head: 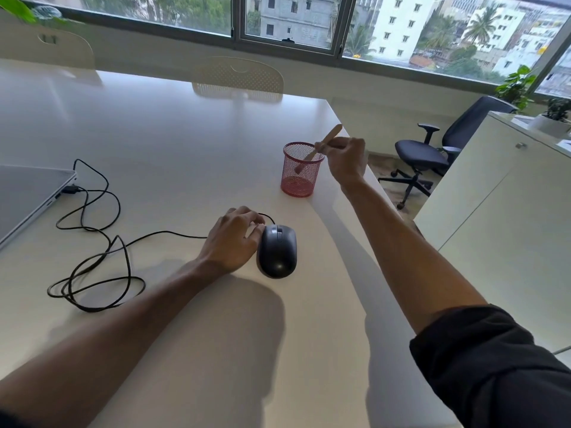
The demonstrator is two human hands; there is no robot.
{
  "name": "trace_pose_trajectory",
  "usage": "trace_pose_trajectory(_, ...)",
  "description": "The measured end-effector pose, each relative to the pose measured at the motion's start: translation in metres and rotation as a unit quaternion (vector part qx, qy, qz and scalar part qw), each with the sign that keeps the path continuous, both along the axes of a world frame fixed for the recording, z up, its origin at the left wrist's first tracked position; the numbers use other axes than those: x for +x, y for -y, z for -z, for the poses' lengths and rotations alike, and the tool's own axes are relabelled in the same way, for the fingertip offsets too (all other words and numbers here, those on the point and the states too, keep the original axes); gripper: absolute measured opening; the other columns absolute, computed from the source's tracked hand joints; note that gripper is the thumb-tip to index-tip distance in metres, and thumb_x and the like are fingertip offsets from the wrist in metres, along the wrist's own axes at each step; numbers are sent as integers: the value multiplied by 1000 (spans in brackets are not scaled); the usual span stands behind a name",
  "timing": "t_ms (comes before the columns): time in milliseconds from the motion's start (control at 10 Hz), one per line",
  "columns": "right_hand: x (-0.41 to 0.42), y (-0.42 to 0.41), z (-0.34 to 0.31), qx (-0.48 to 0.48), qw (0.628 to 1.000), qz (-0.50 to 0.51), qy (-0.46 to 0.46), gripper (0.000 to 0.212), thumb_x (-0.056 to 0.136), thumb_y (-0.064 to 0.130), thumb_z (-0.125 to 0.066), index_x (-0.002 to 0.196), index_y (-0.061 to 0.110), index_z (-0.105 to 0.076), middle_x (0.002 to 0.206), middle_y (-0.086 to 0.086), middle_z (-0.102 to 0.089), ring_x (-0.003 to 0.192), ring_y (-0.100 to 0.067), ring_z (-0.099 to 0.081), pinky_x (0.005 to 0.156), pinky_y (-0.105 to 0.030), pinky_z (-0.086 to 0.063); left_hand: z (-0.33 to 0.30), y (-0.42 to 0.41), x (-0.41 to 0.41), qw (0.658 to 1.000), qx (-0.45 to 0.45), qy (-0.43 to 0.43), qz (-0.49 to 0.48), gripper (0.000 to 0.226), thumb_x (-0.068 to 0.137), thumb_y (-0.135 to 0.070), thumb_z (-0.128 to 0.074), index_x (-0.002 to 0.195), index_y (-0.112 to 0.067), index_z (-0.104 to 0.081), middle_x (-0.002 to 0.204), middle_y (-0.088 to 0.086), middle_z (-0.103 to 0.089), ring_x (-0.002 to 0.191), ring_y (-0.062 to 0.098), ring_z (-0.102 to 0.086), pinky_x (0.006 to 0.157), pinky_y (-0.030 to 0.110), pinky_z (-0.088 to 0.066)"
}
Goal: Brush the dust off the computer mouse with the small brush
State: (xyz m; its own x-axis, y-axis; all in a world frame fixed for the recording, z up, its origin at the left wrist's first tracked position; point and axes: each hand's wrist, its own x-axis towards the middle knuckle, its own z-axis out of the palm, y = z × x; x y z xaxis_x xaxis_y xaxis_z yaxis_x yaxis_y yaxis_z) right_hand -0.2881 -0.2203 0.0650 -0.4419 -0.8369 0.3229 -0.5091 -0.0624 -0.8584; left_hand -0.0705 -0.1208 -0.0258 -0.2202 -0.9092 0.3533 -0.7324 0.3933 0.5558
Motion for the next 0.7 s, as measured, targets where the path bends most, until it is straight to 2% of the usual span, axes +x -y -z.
trace_pose_trajectory(100, 6, 2, 4, 10, 1000, 6, -2, 18, 72, 33, -82, 85, 21, -79, 82, -1, -77, 83, -18, -66, 82, -35, -54, 1, 0, 1, 1000, -1, -4, -2, 23, 95, -20, -55, 106, -9, -72, 113, 6, -68, 106, 25, -58, 85, 31, -42)
trace_pose_trajectory(200, 8, 3, 6, 39, 999, 22, -27, 24, 72, 39, -81, 87, 21, -77, 102, -1, -75, 107, -23, -62, 97, -37, -45, 1, 1, 2, 1000, 10, -22, -2, 23, 95, -19, -55, 106, -9, -72, 113, 7, -68, 106, 24, -58, 84, 28, -40)
trace_pose_trajectory(300, 6, 2, 7, 64, 997, 32, -41, 40, 70, 50, -81, 96, 21, -73, 120, -2, -69, 121, -23, -54, 100, -39, -37, 2, 1, 2, 999, 12, -31, -3, 23, 95, -19, -55, 106, -8, -72, 113, 8, -69, 105, 24, -59, 85, 28, -40)
trace_pose_trajectory(400, 1, -2, 10, 74, 996, 38, -33, 70, 69, 59, -78, 125, 20, -60, 136, -4, -58, 131, -24, -48, 107, -43, -36, 2, 3, 3, 999, 9, -41, -8, 24, 96, -19, -54, 106, -8, -72, 113, 8, -69, 105, 24, -59, 86, 29, -41)
trace_pose_trajectory(500, -2, -8, 11, 53, 997, 45, -26, 67, 73, 57, -76, 125, 19, -60, 133, -5, -60, 126, -24, -52, 107, -44, -39, 3, 1, 2, 999, 13, -49, -2, 24, 96, -19, -54, 110, -9, -70, 114, 8, -69, 106, 24, -60, 89, 31, -44)
trace_pose_trajectory(600, 1, -29, 16, -14, 998, 60, -33, 49, 78, 51, -73, 116, 20, -66, 121, -2, -68, 106, -17, -65, 97, -41, -48, -1, -1, 1, 996, 12, -83, -11, 26, 97, -19, -54, 117, -10, -67, 115, 9, -70, 104, 21, -63, 90, 31, -47)
trace_pose_trajectory(700, 1, -40, 23, -47, 996, 50, -54, 37, 82, 42, -72, 111, 19, -69, 116, 0, -70, 94, -12, -69, 88, -32, -51, -2, -2, 2, 992, 12, -122, -15, 26, 96, -16, -55, 118, -9, -67, 114, 9, -71, 101, 17, -63, 88, 26, -45)
